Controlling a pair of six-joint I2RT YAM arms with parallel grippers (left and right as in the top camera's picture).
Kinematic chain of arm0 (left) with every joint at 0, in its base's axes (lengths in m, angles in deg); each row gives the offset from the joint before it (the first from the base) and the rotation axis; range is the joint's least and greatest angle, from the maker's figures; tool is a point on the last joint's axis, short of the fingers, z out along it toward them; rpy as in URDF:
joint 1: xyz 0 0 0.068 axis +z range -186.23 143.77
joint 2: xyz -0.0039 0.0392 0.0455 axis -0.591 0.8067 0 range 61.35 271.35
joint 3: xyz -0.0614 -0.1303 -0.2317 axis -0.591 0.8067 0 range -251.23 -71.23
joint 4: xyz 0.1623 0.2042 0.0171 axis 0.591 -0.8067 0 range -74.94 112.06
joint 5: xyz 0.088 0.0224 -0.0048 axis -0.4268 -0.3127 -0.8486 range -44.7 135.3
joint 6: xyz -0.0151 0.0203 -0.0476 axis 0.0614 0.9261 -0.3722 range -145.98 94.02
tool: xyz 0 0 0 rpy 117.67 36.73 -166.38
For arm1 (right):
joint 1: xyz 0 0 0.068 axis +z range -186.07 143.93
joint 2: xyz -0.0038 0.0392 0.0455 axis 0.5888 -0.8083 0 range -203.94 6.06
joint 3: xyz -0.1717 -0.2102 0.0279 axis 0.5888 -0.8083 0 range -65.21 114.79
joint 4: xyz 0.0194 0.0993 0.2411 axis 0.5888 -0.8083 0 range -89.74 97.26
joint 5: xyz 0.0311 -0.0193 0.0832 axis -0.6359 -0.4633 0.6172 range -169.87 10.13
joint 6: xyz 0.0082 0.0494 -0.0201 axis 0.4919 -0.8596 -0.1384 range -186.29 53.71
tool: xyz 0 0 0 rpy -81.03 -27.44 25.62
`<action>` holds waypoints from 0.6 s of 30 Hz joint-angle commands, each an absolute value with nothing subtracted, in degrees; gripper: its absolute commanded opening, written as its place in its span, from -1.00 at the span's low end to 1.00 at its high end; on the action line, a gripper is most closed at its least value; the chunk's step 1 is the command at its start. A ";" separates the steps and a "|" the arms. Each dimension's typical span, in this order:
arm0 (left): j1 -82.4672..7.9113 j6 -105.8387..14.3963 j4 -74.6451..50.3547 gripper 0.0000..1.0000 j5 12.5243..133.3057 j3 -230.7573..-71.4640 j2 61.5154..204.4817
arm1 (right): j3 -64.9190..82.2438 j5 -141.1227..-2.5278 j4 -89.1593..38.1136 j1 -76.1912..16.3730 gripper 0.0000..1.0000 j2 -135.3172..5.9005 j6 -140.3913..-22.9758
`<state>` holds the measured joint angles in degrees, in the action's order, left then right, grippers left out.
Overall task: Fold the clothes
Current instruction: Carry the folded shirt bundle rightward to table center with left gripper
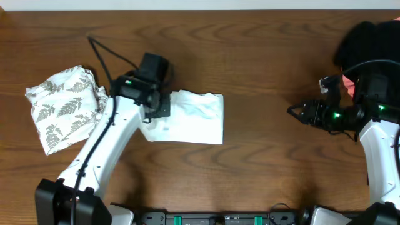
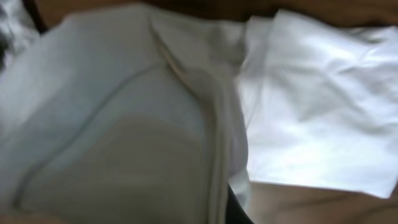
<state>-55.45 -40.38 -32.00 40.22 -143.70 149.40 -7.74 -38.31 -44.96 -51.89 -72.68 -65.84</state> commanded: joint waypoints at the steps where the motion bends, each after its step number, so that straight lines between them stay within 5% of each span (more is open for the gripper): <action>1: -58.62 -39.92 -30.95 -0.88 35.06 -146.80 148.46 | -7.61 -37.39 -45.51 -51.34 0.03 -72.68 -66.45; 18: -73.20 -32.95 -25.38 -0.88 32.15 -146.94 156.64 | -7.61 -37.39 -45.88 -48.15 0.04 -72.68 -66.45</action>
<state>-71.10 -35.63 -25.40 33.18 -145.65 155.17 -7.74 -38.31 -45.75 -49.22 -72.68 -65.84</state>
